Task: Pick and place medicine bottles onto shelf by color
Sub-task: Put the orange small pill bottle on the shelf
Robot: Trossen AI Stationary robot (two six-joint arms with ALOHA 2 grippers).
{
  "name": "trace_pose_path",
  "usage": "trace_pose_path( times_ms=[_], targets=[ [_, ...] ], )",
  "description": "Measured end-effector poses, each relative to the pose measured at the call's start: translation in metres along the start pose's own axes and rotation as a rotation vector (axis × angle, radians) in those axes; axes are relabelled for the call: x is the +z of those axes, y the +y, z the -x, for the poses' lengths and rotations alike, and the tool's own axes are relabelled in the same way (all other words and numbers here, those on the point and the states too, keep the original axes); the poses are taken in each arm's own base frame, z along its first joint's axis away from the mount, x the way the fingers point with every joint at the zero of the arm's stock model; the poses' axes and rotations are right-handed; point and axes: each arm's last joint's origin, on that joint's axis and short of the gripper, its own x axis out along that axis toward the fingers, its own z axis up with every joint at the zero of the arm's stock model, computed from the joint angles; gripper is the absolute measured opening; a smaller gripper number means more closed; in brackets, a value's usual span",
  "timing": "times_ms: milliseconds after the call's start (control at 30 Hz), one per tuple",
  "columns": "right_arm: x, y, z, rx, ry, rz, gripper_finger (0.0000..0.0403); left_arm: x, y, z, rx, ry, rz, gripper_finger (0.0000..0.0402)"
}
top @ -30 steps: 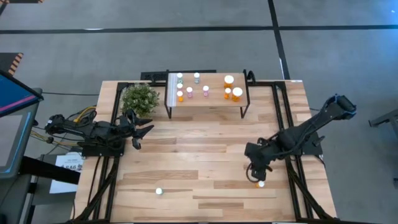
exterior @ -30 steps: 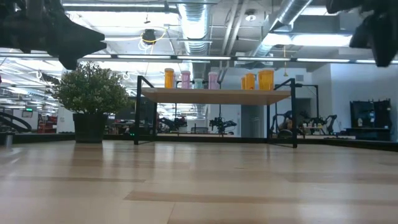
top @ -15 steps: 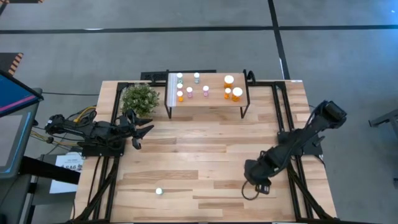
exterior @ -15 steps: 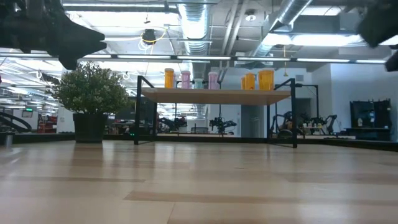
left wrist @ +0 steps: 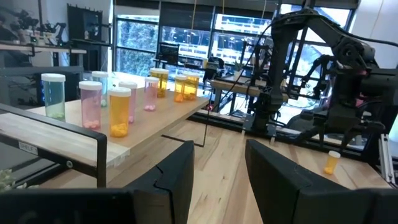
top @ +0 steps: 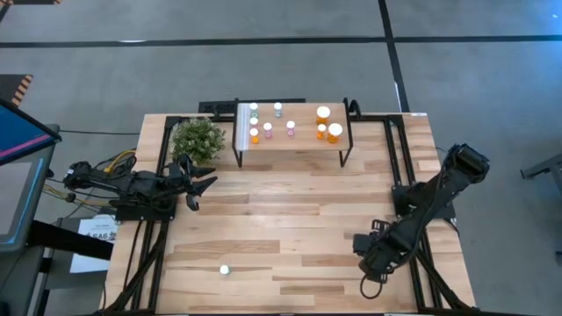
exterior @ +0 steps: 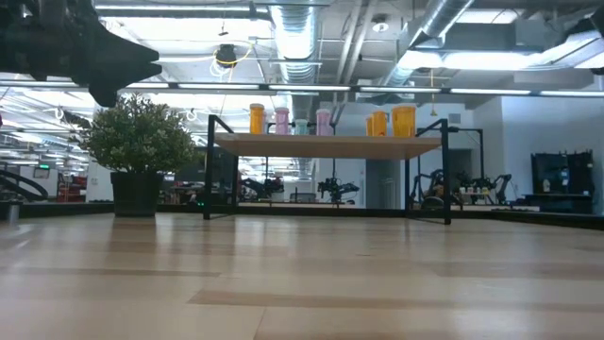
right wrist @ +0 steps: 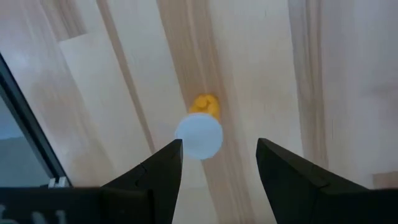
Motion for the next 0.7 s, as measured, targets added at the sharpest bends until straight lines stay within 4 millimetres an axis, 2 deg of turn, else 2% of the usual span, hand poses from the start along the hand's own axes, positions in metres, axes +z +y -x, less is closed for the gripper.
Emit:
trace_pose_path(
  times_ms=[700],
  targets=[
    [0.0019, 0.0061, 0.0001, 0.018, -0.102, -0.012, 0.0225, 0.0000, 0.0000, 0.0000, 0.000, 0.000, 0.000, 0.0132]
  ],
)
